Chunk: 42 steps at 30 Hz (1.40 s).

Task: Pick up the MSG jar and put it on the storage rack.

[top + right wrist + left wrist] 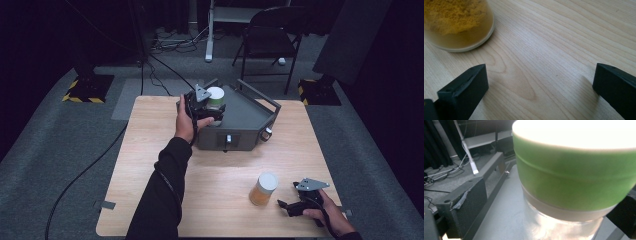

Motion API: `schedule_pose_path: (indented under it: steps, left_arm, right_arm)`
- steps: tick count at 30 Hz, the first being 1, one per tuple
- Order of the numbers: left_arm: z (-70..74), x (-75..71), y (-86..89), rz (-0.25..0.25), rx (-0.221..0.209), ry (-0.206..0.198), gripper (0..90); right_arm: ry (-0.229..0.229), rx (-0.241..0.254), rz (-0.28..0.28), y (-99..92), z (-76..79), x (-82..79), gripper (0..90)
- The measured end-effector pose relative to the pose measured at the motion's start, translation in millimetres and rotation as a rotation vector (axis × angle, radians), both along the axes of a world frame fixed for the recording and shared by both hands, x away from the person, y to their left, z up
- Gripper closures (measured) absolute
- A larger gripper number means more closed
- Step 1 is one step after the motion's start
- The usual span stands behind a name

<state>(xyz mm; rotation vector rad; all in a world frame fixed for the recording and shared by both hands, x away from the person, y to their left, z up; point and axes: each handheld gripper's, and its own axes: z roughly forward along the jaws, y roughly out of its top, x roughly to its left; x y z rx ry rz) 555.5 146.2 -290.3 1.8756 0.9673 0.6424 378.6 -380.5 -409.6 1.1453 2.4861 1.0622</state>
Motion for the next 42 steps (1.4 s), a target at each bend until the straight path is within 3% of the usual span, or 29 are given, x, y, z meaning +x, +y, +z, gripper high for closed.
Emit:
schedule_pose_path:
  steps: [10,15,20,23,28,42]
  left_arm:
    - [16.4,-6.8,-4.3,-0.021,0.023,-0.030,0.3]
    - [17.7,-13.8,-1.5,-0.039,0.019,-0.035,0.3]
    - [15.1,-24.5,4.4,-0.055,0.026,-0.041,0.3]
    - [12.6,-32.2,6.5,-0.060,0.059,-0.053,0.3]
    - [5.4,-42.8,12.8,-0.060,0.059,-0.064,0.3]
    - [-12.0,-61.4,14.6,-0.123,0.130,-0.054,0.3]
  right_arm:
    - [0.000,0.000,0.000,0.0,0.0,0.0,0.0]
    - [0.000,0.000,0.000,0.0,0.0,0.0,0.0]
    - [0.000,0.000,0.000,0.0,0.0,0.0,0.0]
    - [0.000,0.000,0.000,0.0,0.0,0.0,0.0]
    - [0.000,0.000,0.000,0.0,0.0,0.0,0.0]
    - [0.000,0.000,0.000,0.0,0.0,0.0,0.0]
